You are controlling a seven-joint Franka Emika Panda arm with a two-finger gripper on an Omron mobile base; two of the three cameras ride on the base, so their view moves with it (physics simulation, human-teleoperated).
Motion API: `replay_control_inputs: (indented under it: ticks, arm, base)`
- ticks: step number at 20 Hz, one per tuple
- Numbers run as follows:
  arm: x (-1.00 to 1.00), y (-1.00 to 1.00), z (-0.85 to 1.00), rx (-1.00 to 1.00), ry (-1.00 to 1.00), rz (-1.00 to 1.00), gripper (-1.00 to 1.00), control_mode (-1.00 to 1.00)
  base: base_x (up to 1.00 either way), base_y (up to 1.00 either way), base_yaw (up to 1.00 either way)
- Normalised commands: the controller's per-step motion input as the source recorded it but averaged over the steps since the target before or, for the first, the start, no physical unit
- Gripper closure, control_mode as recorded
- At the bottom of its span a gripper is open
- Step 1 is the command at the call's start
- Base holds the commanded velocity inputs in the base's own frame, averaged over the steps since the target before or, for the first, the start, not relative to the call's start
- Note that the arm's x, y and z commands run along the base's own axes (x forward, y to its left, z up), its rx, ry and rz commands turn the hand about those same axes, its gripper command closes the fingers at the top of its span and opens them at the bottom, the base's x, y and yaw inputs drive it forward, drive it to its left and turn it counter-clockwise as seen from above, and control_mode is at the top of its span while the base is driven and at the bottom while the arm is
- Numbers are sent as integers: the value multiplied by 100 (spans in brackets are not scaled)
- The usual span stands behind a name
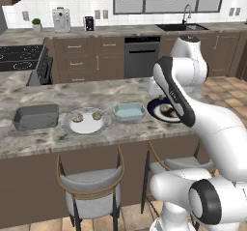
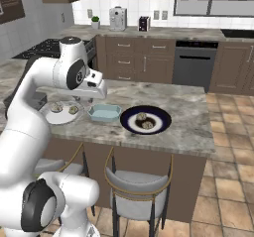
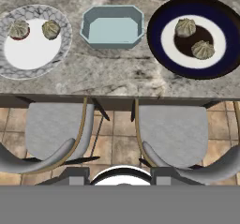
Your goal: Place two dumplings into each of the tupperware containers and then place the containers in the fridge.
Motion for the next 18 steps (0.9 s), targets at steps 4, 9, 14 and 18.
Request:
replay_control_inputs:
  ticks: [4, 9, 14, 18]
  arm:
    - [-1, -7, 0, 1, 0, 0, -100, -100]
    - [0, -42, -10, 9, 0, 0, -100, -100]
    - [2, -60, -33, 1, 0, 3, -100, -100]
    - [24, -61, -36, -1, 1, 8, -100, -100]
  base:
    - [0, 0, 0]
    - [0, 0, 0]
    - [0, 0, 0]
    - [0, 0, 0]
